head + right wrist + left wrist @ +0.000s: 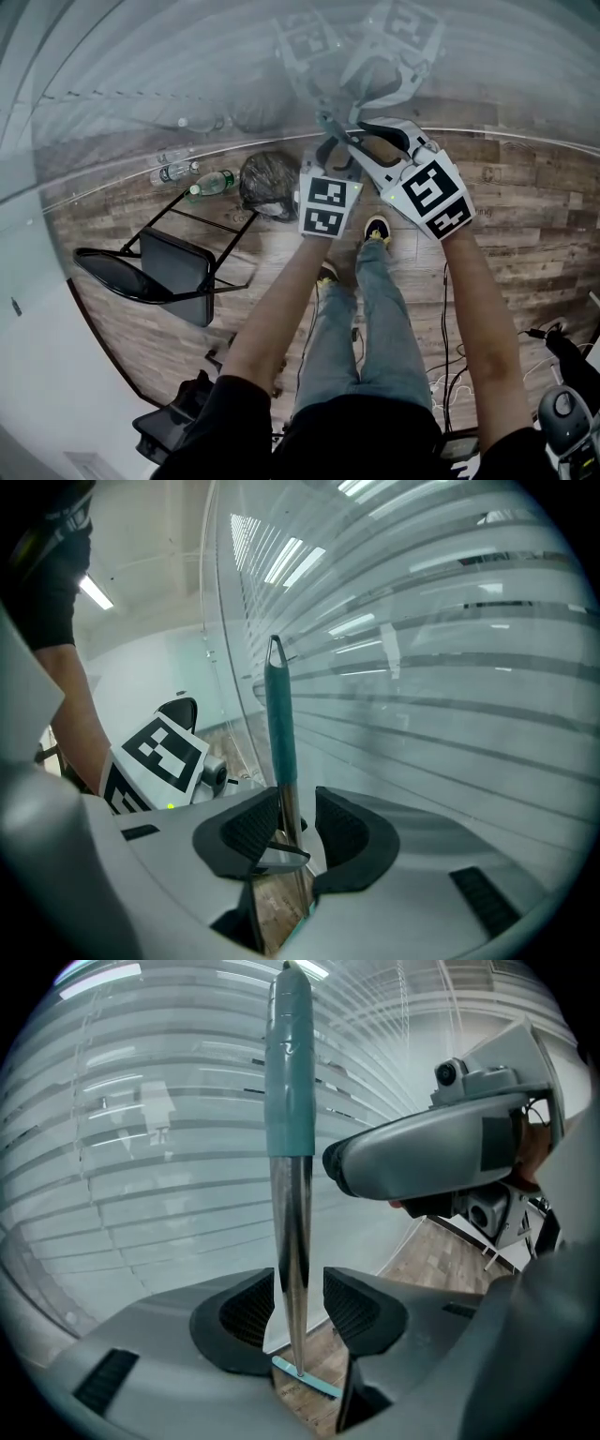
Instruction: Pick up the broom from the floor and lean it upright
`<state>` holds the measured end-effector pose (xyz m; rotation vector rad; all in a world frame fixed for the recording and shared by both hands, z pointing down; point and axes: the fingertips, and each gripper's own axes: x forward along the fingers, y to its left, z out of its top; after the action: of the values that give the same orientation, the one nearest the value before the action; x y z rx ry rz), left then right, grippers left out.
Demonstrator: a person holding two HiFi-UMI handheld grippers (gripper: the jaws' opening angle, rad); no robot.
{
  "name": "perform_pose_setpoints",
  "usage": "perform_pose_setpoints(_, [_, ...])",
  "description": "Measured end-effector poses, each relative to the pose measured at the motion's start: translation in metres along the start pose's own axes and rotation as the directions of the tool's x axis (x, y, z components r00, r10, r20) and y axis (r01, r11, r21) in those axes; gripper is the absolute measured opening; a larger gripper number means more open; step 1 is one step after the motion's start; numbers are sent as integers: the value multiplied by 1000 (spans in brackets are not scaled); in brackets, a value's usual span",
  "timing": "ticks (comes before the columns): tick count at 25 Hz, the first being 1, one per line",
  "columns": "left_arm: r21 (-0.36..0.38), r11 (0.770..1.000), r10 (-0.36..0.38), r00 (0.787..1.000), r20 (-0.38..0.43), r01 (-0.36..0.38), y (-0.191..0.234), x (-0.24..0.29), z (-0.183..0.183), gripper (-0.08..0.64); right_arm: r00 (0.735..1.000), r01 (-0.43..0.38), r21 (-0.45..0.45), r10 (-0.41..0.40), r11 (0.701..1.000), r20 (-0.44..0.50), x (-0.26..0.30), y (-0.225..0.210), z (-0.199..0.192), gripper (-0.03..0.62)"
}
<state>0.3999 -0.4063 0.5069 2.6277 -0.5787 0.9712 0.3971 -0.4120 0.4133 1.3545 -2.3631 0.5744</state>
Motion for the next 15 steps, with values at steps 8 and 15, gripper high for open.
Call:
perform_pose_setpoints(8, [-17,1000,7,1000,-1,-7,6,-9,-6,169,1000,13,24,-14,1000,5,-4,8,-4,130])
perform_pose_setpoints(15, [-56,998,41,999,23,-39,21,-57,-13,175,998,60,50,-60,997,-3,-29,7,-8,130])
